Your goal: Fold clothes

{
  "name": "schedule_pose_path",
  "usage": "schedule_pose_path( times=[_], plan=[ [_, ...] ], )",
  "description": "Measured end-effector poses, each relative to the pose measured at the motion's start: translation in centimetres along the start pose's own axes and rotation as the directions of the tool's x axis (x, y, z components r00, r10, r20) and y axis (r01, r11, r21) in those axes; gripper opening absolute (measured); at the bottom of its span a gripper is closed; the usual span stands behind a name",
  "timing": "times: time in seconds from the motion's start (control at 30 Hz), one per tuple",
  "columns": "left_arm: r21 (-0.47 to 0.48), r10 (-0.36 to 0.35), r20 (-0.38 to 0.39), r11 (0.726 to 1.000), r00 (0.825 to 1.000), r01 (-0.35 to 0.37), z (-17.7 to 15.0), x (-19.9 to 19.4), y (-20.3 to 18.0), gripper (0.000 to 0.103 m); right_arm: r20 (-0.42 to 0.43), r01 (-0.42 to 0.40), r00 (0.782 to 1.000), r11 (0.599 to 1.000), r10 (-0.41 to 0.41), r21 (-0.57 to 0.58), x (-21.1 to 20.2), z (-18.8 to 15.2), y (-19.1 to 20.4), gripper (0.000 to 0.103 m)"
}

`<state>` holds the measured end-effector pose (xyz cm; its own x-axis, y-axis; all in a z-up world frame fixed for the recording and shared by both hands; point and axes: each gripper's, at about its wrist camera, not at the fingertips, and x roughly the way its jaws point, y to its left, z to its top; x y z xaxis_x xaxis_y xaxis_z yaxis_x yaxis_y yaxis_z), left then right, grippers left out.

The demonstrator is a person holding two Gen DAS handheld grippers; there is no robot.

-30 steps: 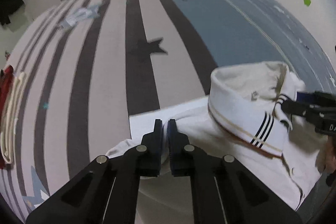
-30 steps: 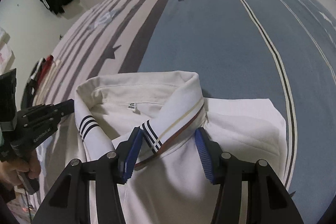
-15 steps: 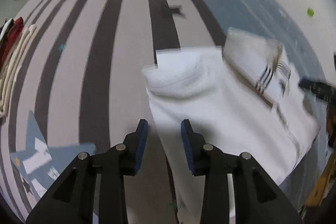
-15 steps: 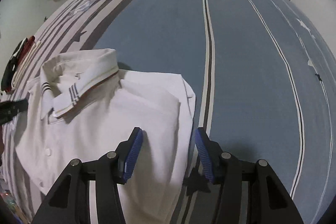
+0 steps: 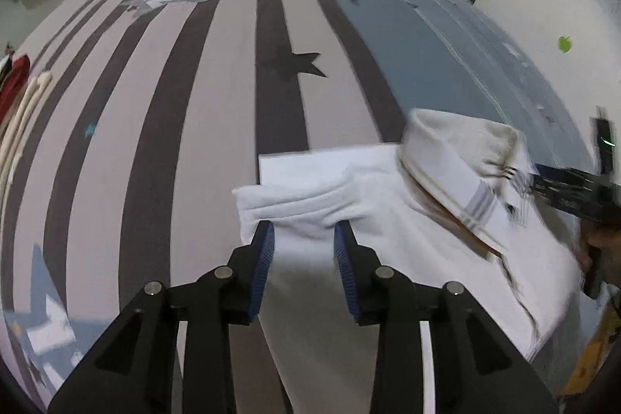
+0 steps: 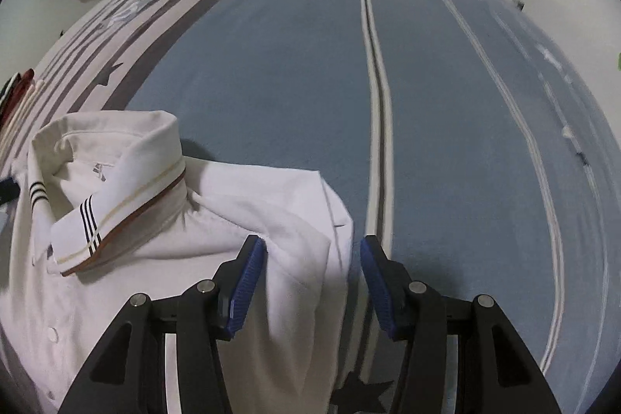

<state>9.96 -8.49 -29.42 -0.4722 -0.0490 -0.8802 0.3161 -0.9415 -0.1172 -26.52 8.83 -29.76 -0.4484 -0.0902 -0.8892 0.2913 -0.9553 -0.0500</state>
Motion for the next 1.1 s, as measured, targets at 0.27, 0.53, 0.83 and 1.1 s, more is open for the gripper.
schedule_pose_path(
  times=[0.27, 0.53, 0.83, 1.1],
  plan=[
    [-0.057, -0.009, 0.075, 0.998, 0.997, 0.013, 0.6, -3.2, 0.5, 0.029, 0.096, 0.041, 0.994, 0.998, -0.047, 0.056, -4.7, -2.6, -2.4, 0.048],
    [0.05, 0.029, 0.079, 0.998, 0.996, -0.033, -1.0, -3.2, -2.2, 0.032, 0.12, -0.169, 0.978, 0.985, 0.171, -0.025, -7.4, -3.4, 3.0, 0.049],
    [0.024, 0.109, 0.074, 0.994, 0.991, -0.111, -2.5, -3.5, -2.5, 0.033, 0.137, -0.024, 0.991, 0.977, -0.005, 0.211, -5.3, -6.0, 0.5, 0.05],
    [-0.022, 0.002, 0.087, 1.0, 0.996, 0.0, -7.8, -8.4, -8.0, 0.033, 0.187, -0.172, 0.97, 0.981, 0.153, 0.089, -10.2, -8.9, 3.7, 0.05]
  ],
)
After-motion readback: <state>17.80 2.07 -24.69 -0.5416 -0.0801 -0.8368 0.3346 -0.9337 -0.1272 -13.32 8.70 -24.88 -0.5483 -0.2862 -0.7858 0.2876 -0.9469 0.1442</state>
